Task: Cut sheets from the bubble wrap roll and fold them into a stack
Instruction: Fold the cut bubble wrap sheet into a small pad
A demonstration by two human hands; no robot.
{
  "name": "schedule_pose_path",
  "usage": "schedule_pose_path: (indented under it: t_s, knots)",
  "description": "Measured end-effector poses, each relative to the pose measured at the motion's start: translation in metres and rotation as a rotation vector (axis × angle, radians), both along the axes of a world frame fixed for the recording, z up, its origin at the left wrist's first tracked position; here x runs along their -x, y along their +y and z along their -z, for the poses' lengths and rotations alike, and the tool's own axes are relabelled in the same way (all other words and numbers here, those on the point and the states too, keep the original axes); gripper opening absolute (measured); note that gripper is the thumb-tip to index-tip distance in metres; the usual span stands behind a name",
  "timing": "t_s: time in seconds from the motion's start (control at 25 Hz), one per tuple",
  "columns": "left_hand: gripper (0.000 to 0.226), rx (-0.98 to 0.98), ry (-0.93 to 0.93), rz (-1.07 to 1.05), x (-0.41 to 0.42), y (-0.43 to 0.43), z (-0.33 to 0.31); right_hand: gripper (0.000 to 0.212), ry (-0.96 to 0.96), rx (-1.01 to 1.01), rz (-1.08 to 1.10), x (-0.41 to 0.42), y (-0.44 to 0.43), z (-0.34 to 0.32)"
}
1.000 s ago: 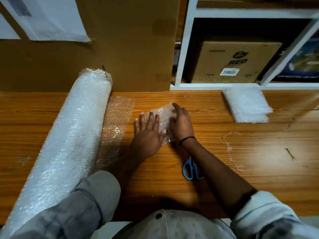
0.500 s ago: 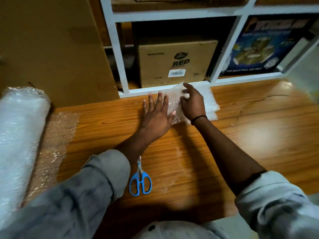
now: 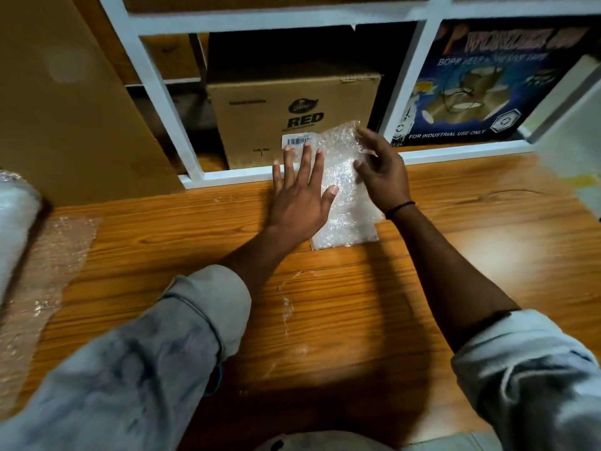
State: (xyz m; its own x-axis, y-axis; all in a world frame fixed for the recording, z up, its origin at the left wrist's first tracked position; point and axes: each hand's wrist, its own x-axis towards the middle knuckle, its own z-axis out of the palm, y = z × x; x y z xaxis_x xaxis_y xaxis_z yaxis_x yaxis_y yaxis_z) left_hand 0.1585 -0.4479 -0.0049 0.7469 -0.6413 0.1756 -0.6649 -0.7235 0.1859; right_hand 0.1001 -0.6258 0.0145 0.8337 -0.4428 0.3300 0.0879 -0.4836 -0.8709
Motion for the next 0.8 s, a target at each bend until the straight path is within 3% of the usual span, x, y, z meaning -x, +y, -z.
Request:
schedule_pose_path:
  t_s: [0.2,0.32,0.56,0.8]
  knots:
    - [0.072,-0.071,0.047,-0.03,-0.003,-0.01,0.007,0.062,0.139,-0.091,-0.019,-0.007,-0.014,0.027]
    - [0.071,-0.099,0.081,-0.022,-0.003,-0.012,0.013,0.058,0.26,-0.023,0.032,-0.002,-0.01,0.038]
    - [0.07,-0.137,0.122,-0.003,-0.003,-0.019,0.019,0.055,0.291,0.506,0.132,-0.002,-0.005,0.034]
    - [0.074,-0.192,0.127,0.006,-0.005,-0.023,0.027,0.055,0.521,0.773,-0.103,-0.022,-0.001,0.041]
